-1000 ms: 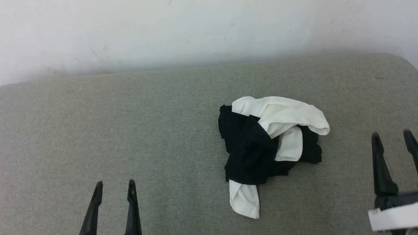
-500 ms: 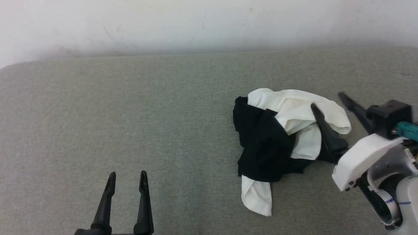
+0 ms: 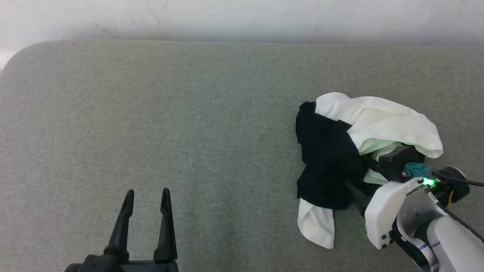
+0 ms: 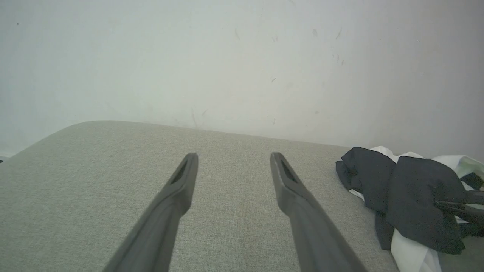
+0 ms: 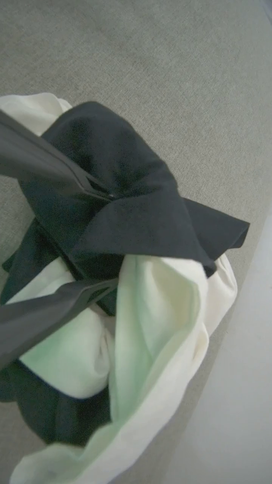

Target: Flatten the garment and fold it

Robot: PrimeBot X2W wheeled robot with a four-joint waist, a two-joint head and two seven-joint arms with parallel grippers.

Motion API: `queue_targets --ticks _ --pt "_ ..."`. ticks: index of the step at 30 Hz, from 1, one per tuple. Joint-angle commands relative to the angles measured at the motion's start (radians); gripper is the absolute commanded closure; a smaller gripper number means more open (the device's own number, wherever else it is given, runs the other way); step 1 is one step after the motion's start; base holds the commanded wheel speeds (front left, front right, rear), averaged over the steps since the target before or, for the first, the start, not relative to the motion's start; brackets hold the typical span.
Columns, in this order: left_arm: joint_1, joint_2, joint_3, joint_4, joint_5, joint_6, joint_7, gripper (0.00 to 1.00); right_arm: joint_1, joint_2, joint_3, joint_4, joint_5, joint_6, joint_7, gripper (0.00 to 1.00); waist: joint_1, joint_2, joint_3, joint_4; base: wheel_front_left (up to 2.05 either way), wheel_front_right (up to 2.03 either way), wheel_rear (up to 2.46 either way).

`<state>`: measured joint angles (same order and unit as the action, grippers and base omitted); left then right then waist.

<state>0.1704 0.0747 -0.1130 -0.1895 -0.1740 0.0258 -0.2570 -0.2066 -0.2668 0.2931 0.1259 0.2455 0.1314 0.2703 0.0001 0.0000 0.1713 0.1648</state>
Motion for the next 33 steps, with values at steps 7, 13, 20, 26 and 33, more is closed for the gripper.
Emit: queue_targets --ticks 7,13,20,26,33 --pt "-0.030 -0.014 0.021 0.017 0.009 -0.017 -0.005 0.00 -0.050 0.037 0.000 0.057 0.007 -0.001 -0.031 1.00 -0.0001 0.0000 0.003 0.005 0.00 0.00 0.00" --pt "-0.020 -0.020 0.033 0.033 0.004 -0.023 -0.005 0.00 -0.085 0.050 -0.026 -0.038 0.075 -0.001 0.007 1.00 -0.0001 0.0000 -0.044 -0.008 0.00 0.00 0.00" --pt "0.001 -0.023 0.037 0.039 -0.002 -0.026 -0.005 0.00 -0.198 0.040 -0.046 -0.216 0.161 -0.001 0.155 1.00 -0.0001 0.0000 -0.097 -0.006 0.00 0.00 0.00" --pt "-0.005 -0.024 0.030 0.041 -0.014 -0.032 -0.005 0.00 -0.369 0.077 0.055 -0.166 0.143 -0.001 0.188 1.00 -0.0001 0.0000 -0.076 0.018 0.00 0.00 0.00" --pt "-0.041 -0.024 0.005 0.066 -0.033 -0.037 -0.005 0.00 -0.428 0.204 0.265 0.150 0.155 -0.001 0.071 1.00 -0.0001 0.0000 -0.031 0.070 0.00 0.00 0.00"
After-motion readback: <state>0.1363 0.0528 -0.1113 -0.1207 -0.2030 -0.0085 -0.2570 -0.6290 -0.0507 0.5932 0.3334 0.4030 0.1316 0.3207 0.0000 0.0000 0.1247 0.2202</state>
